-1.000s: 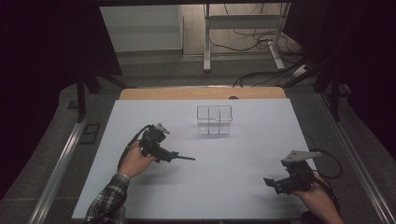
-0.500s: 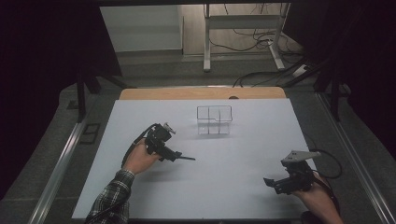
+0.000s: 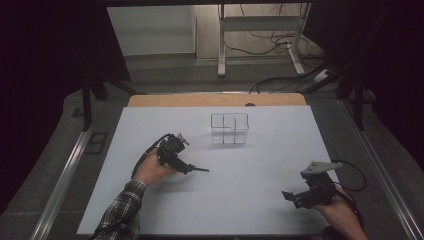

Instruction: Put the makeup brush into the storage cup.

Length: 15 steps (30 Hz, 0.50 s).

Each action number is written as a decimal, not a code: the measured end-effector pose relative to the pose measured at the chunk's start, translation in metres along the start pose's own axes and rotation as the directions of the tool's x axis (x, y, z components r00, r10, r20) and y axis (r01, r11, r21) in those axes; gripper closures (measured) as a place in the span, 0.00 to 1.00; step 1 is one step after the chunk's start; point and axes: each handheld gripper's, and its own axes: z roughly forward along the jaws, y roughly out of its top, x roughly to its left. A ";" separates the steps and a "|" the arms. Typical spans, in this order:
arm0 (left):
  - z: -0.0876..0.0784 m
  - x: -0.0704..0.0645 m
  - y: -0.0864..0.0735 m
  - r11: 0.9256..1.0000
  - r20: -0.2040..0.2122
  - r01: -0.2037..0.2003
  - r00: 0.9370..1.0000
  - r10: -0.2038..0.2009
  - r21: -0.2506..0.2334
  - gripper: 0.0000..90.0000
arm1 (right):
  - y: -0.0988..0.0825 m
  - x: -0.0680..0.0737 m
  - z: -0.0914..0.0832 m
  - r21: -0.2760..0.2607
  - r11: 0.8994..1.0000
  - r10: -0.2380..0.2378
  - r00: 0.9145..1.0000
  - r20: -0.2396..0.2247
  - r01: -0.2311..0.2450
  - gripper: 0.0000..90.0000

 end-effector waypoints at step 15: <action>0.013 -0.001 -0.002 0.999 -0.018 -0.018 1.000 0.019 0.048 0.04 | 0.000 0.001 0.001 0.010 1.000 -0.007 1.000 -0.003 0.007 0.02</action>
